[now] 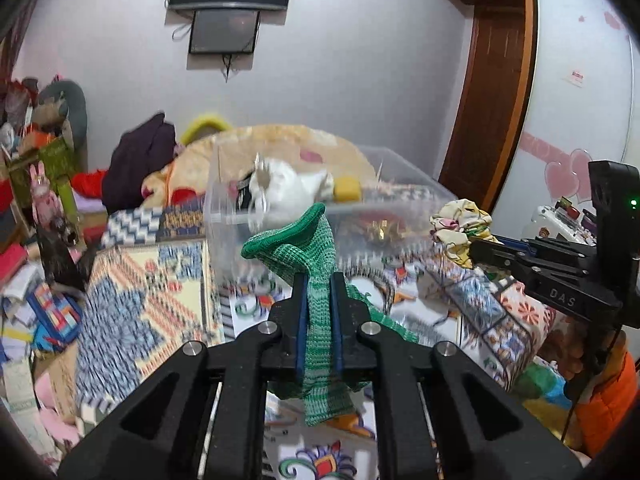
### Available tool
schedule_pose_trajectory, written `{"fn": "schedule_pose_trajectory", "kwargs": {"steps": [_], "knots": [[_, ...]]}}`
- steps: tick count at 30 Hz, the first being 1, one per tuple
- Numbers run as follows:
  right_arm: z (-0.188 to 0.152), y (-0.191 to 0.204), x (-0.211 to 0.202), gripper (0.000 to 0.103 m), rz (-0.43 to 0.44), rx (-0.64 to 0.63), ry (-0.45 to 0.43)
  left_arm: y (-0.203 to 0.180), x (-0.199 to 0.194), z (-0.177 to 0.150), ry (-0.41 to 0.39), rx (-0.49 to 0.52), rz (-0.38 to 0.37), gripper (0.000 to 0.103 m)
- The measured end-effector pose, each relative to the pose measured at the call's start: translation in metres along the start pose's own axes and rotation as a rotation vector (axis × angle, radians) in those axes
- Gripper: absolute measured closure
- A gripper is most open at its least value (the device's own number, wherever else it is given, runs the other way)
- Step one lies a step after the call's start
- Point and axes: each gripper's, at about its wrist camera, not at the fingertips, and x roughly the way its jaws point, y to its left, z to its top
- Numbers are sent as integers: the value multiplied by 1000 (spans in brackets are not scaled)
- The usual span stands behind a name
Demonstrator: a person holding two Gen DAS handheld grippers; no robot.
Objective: Organize soft objects
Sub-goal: 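Drop the green sock into the box with left tool while right tool drops scrunchie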
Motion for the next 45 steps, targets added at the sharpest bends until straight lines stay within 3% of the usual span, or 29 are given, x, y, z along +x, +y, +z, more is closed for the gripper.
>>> {"fn": "schedule_pose_trajectory", "kwargs": {"steps": [12,21,28,45], "knots": [[45,-4,-7,90,3,10,-137,-15,7,56,-103,37,-2,93],[68,-4,-2,90,7,18,-189,-23,34,93,-124,70,12,93],[72,-9,16,90,0,17,-161,-26,59,108,-104,71,32,93],[64,-16,70,89,-7,14,-11,-13,141,92,80,29,66,93]]}}
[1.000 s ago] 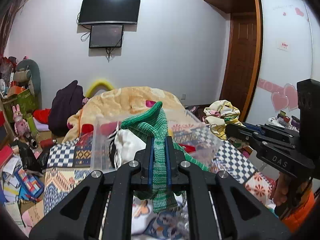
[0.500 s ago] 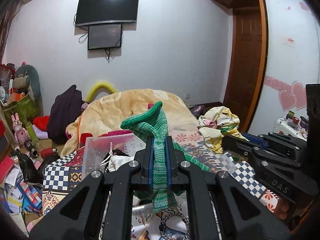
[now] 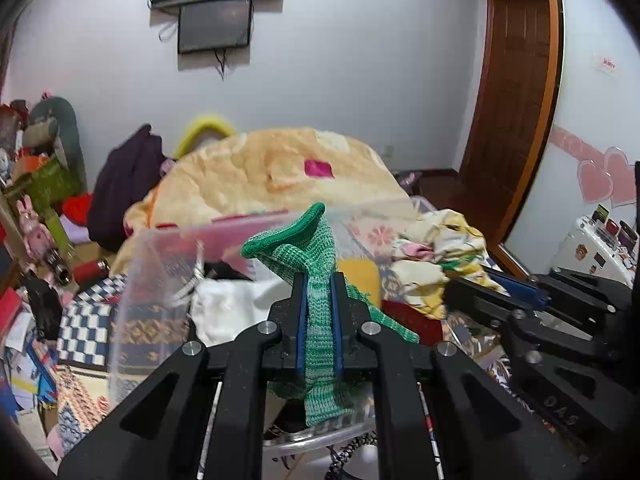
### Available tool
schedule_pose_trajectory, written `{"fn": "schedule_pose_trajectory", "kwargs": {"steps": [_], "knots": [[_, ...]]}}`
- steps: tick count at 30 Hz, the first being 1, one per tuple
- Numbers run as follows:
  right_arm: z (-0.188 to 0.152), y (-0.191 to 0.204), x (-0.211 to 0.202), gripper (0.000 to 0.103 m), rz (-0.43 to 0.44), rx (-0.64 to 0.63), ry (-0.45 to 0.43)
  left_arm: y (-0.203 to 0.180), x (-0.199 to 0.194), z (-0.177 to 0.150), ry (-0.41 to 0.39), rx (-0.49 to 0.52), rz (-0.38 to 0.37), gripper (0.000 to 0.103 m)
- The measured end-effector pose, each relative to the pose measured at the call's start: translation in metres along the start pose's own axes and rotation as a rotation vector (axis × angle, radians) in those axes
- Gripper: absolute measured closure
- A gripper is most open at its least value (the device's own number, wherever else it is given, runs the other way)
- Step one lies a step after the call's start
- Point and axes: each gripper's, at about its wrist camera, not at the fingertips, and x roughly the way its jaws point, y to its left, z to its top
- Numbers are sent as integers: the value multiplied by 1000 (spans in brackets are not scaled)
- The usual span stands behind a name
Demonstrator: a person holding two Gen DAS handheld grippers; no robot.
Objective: Organize soft objects
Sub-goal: 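Drop the green sock into the box with left tool while right tool drops scrunchie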
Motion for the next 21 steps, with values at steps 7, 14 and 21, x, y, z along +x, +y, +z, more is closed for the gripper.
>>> {"fn": "schedule_pose_trajectory", "kwargs": {"steps": [7,14,21], "knots": [[-4,0,12,86,-7,-16,47,-3,8,-7,25,16,12,93],[-5,0,11,76,-5,-21,67,-3,2,-13,40,21,12,70],[-5,7,3,55,-19,-62,44,3,-19,-18,9,9,12,60]]}}
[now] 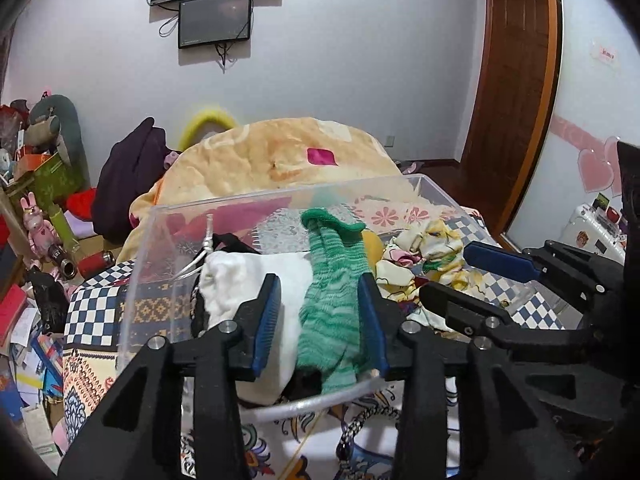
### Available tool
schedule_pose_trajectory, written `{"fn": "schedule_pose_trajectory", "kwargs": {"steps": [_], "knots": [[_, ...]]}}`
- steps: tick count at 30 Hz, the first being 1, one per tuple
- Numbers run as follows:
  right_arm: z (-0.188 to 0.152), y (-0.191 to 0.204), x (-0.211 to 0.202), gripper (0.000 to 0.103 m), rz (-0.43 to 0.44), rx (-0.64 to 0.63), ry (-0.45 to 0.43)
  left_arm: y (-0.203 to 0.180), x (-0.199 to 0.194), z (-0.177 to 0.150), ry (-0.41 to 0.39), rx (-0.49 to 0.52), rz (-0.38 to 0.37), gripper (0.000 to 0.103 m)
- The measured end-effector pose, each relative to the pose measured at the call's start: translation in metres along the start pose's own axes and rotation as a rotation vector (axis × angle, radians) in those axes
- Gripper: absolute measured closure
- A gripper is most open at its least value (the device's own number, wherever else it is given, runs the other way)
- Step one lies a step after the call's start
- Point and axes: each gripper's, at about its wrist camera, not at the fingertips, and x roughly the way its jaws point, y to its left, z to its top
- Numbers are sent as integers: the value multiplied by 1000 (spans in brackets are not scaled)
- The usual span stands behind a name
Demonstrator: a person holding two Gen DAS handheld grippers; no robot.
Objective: Organize soft objects
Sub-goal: 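Drop the green sock into the box with left tool while right tool drops scrunchie, then grasp the silver mesh bag with right tool while left tool grasps beaded bracelet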
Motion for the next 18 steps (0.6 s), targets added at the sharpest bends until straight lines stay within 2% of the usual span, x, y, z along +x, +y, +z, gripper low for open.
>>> {"fn": "schedule_pose_trajectory", "kwargs": {"steps": [8,10,12,18], "knots": [[2,6,-17,52,-15,-23,-42,9,-27,-10,-28,-26,-22,57],[2,7,-22,48,-11,-23,-53,11,-36,-13,-40,-27,-20,54],[0,9,-30,38,-15,-21,-71,12,-45,-18,-49,-27,-19,51],[-8,17,-49,37,22,-12,-99,17,-63,-41,-36,-19,-19,49]]}}
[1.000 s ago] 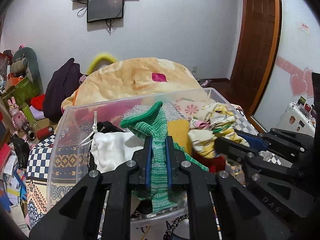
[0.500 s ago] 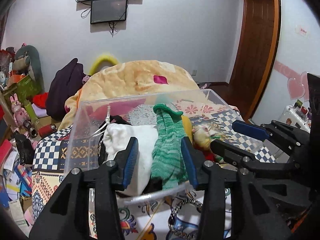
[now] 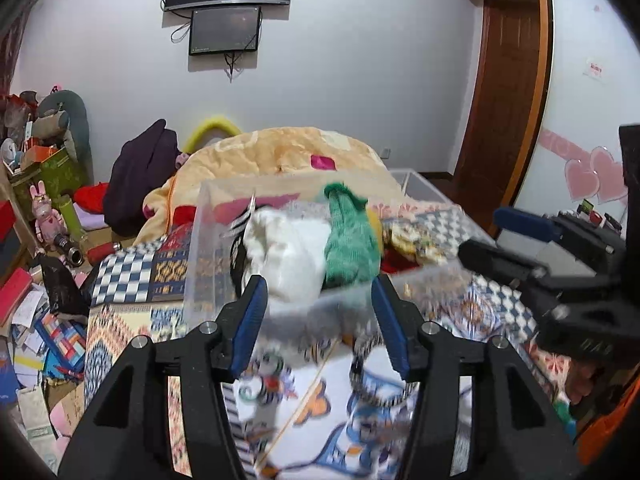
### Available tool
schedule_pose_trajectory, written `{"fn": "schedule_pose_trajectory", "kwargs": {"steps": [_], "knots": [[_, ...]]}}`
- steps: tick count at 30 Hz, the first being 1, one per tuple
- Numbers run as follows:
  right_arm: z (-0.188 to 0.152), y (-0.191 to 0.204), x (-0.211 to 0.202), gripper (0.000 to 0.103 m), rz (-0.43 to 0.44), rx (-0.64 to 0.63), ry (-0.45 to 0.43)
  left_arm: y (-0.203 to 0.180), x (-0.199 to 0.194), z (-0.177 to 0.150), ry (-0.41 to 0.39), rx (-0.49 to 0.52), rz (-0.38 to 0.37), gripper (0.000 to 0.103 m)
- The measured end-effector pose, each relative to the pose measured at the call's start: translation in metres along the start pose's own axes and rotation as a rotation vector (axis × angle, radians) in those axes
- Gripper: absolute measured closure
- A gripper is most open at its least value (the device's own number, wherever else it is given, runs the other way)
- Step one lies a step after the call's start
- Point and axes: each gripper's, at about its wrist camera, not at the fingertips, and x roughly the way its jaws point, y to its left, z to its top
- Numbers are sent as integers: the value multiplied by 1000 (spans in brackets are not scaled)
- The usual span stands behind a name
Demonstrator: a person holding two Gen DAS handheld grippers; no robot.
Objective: Organize soft objects
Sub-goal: 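Grasp the silver mesh bag with right tool while left tool grasps beaded bracelet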
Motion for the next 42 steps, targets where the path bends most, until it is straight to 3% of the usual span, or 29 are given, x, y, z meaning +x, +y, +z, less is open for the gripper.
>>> {"fn": "schedule_pose_trajectory", "kwargs": {"steps": [11,22,25,27,30,37,42], "knots": [[-48,28,3,36,127,32,117,12,-12,-61,111,-38,-15,49],[-82,43,22,36,216,31,248,9,-16,-84,147,-60,-24,49],[-84,41,17,50,239,39,244,6,-14,-87,157,-66,-31,49],[-86,41,15,66,271,47,247,3,-13,-87,160,-68,-33,49],[-92,41,7,76,279,45,238,-1,-13,-86,160,-68,-39,49],[-89,25,-13,79,235,72,177,-16,-5,-76,170,-60,-58,49],[-86,-4,-25,79,182,131,130,-28,15,-67,211,-48,-79,41]]}}
